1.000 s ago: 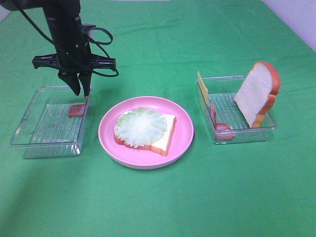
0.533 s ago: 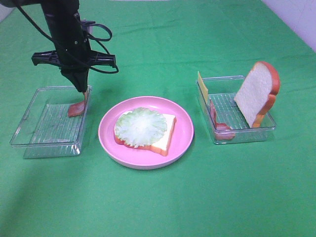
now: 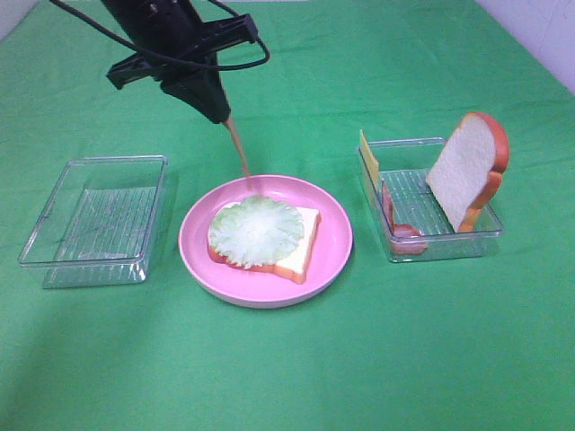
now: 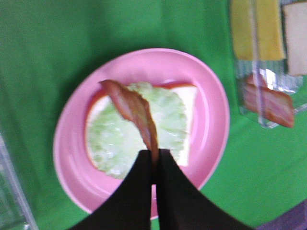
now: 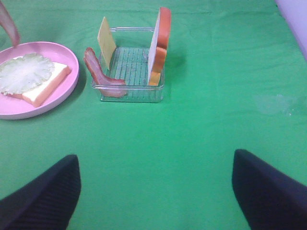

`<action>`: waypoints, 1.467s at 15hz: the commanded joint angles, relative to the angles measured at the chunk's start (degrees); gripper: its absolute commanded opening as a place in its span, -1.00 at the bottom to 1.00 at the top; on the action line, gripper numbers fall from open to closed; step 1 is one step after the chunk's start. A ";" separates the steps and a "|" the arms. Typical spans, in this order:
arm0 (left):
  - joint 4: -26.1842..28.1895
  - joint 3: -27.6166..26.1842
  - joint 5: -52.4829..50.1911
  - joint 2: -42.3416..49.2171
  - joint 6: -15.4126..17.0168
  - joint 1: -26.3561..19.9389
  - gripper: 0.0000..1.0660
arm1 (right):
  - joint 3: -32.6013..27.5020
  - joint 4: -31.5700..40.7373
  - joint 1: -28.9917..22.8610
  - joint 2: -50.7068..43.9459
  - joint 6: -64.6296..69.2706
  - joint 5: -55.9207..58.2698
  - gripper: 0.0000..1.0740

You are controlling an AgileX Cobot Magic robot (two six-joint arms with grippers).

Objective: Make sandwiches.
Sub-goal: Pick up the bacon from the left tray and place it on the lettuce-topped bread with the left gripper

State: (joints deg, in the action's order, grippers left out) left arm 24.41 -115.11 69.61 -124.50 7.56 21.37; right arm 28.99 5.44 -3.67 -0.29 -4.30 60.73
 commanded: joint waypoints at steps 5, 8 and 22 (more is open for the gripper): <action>4.64 -0.29 -2.81 -2.64 -3.32 10.37 -1.00 | 0.00 -0.23 0.34 -0.80 0.63 -0.11 0.50; -1.09 -0.06 -1.26 -5.27 -2.41 10.89 -1.00 | 0.00 -0.23 0.34 -0.80 0.63 -0.11 0.50; -20.11 -0.17 4.24 -5.67 7.96 10.89 0.28 | 0.00 -0.23 0.34 -0.80 0.63 -0.11 0.50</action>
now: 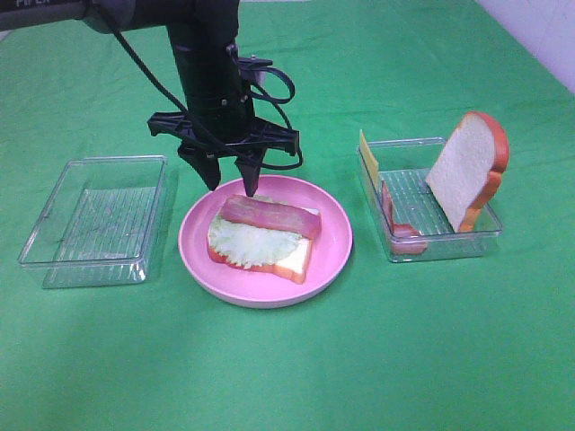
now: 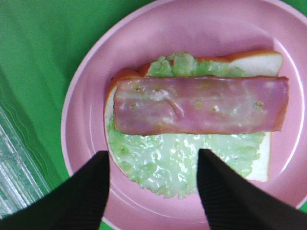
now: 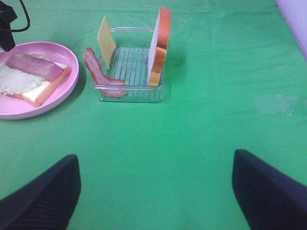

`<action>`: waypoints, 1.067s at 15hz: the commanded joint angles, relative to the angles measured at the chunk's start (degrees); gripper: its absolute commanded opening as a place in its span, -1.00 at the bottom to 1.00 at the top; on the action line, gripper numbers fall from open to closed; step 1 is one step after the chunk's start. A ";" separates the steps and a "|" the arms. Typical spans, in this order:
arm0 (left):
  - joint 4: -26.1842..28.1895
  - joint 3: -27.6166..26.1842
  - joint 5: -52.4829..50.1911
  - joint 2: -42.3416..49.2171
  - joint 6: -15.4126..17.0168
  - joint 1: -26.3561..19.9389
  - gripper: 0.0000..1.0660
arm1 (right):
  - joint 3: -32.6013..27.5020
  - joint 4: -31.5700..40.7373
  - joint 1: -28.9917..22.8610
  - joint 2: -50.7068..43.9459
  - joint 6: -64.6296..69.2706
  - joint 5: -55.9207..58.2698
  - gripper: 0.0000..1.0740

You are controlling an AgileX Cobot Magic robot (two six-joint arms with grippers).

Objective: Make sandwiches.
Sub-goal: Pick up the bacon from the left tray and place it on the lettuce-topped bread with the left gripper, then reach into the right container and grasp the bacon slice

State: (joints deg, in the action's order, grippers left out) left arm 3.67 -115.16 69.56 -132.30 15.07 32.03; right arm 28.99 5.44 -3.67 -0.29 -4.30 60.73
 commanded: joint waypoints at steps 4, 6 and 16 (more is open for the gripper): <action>1.49 0.00 4.30 12.89 0.34 0.23 0.30 | 0.00 -0.23 0.34 -0.80 0.63 -0.11 0.50; 3.32 0.00 4.30 19.02 0.11 0.23 0.30 | 0.00 -0.23 0.34 -0.80 0.63 -0.11 0.50; -1.60 24.87 4.24 52.88 -1.66 3.84 0.30 | 0.00 -0.23 0.34 -0.80 0.63 -0.11 0.50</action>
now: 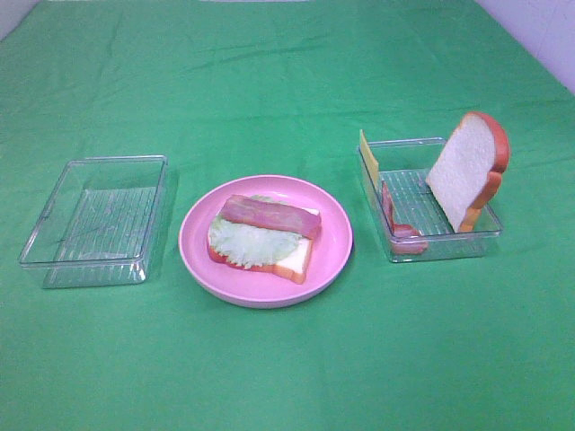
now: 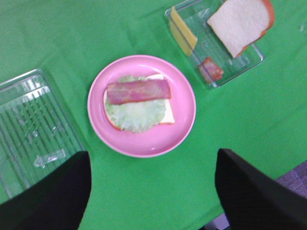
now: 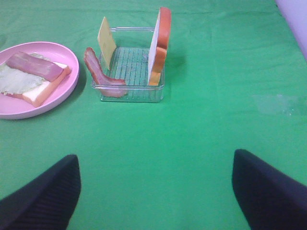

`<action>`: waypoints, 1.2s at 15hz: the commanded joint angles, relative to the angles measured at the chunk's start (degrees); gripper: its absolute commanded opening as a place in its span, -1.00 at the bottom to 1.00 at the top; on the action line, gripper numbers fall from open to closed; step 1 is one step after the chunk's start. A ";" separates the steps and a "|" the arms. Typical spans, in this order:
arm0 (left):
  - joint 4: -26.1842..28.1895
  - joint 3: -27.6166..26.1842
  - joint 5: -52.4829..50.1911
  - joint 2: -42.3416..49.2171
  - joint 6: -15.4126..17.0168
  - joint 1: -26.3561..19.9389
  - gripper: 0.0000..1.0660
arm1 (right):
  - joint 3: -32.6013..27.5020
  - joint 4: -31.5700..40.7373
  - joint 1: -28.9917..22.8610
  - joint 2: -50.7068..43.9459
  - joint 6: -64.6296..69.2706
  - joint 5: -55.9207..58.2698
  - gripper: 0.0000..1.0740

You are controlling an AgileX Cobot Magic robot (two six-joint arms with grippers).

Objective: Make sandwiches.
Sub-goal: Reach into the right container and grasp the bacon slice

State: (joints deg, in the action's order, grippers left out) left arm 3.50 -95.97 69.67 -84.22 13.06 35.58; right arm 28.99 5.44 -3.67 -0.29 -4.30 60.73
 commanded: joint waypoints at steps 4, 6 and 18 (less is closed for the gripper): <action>-6.53 27.16 4.07 22.17 0.34 0.29 0.30 | 0.00 -0.23 0.34 -0.80 0.63 -0.11 0.50; -8.08 34.26 4.07 29.34 0.34 0.29 0.30 | 0.00 -0.23 0.34 -0.80 0.63 -0.11 0.50; -9.63 64.23 2.29 77.12 -1.72 0.29 0.30 | 0.00 -0.29 0.34 -0.80 0.63 -0.17 0.50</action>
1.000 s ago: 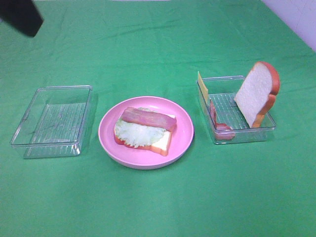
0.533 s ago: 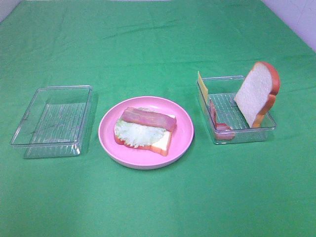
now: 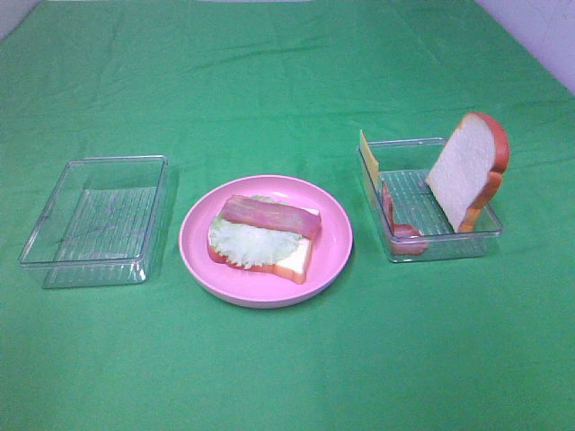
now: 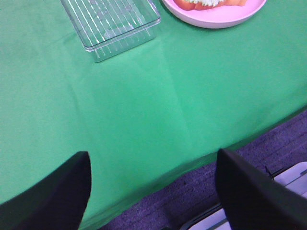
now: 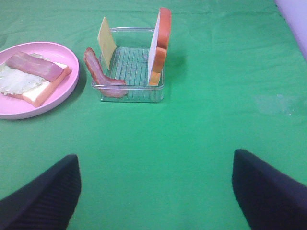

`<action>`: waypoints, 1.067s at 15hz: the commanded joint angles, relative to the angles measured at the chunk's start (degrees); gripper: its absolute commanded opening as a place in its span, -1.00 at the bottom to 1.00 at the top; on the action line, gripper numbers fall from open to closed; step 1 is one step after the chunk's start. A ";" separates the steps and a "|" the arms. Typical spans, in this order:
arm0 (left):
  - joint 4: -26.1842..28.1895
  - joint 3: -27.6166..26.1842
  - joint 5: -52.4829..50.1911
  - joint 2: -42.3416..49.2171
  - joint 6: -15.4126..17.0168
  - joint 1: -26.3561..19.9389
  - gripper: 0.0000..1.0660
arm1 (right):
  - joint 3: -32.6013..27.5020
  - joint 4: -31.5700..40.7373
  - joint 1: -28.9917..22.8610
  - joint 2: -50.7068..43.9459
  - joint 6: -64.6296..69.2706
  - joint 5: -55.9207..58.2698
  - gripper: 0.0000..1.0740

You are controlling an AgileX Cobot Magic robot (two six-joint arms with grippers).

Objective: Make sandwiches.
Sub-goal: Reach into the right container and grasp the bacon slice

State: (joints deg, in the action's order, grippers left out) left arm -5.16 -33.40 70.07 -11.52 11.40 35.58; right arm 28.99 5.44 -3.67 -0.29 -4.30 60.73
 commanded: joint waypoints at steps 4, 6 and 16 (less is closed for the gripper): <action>-5.10 1.78 0.92 13.35 0.11 0.29 0.30 | 0.57 -0.23 0.34 0.86 0.97 -1.09 0.50; -6.53 2.23 -2.06 12.89 0.11 0.23 0.30 | 1.55 0.00 0.34 5.21 2.12 -6.25 0.48; -2.12 4.70 -9.63 12.89 -1.78 0.23 0.30 | 8.71 19.14 0.29 54.49 -9.97 -28.59 0.45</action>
State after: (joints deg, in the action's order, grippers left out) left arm -7.62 -28.76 61.02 0.34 9.85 35.58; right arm 37.01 23.43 -3.67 53.69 -12.20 32.77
